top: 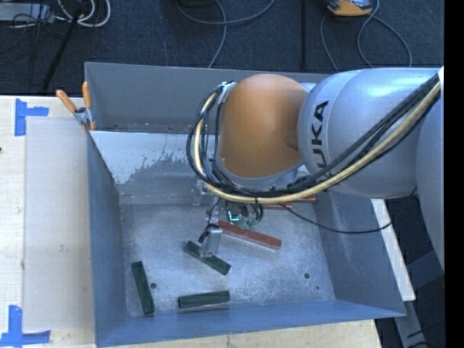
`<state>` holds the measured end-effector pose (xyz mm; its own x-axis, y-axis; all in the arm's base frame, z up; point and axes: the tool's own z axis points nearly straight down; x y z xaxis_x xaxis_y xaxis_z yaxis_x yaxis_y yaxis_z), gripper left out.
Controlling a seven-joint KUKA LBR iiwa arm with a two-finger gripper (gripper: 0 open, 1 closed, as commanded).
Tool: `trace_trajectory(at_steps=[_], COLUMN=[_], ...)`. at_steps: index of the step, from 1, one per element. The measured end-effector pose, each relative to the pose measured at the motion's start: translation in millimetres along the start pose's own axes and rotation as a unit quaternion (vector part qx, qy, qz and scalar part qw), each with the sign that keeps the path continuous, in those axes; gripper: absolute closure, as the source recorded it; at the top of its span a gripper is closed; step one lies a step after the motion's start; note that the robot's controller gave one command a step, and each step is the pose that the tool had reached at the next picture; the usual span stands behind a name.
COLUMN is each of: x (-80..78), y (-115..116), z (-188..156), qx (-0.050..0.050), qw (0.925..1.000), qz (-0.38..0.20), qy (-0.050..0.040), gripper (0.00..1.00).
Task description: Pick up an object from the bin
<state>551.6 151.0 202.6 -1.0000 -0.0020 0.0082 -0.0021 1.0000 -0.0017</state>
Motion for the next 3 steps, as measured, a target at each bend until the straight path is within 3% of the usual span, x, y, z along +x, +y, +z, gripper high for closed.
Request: trace_trajectory(at_steps=[1, 2, 3], x=[46.6, 37.9, 12.4], y=[-65.7, -136.0, -22.1], z=[134.2, 133.1, 81.2], qx=[-0.001, 0.001, -0.003], qw=[0.9860, 0.9873, 0.9941], qz=[-0.167, -0.159, -0.108], qy=[-0.0041, -0.0044, -0.0066], gripper=[0.00, 0.00, 0.00])
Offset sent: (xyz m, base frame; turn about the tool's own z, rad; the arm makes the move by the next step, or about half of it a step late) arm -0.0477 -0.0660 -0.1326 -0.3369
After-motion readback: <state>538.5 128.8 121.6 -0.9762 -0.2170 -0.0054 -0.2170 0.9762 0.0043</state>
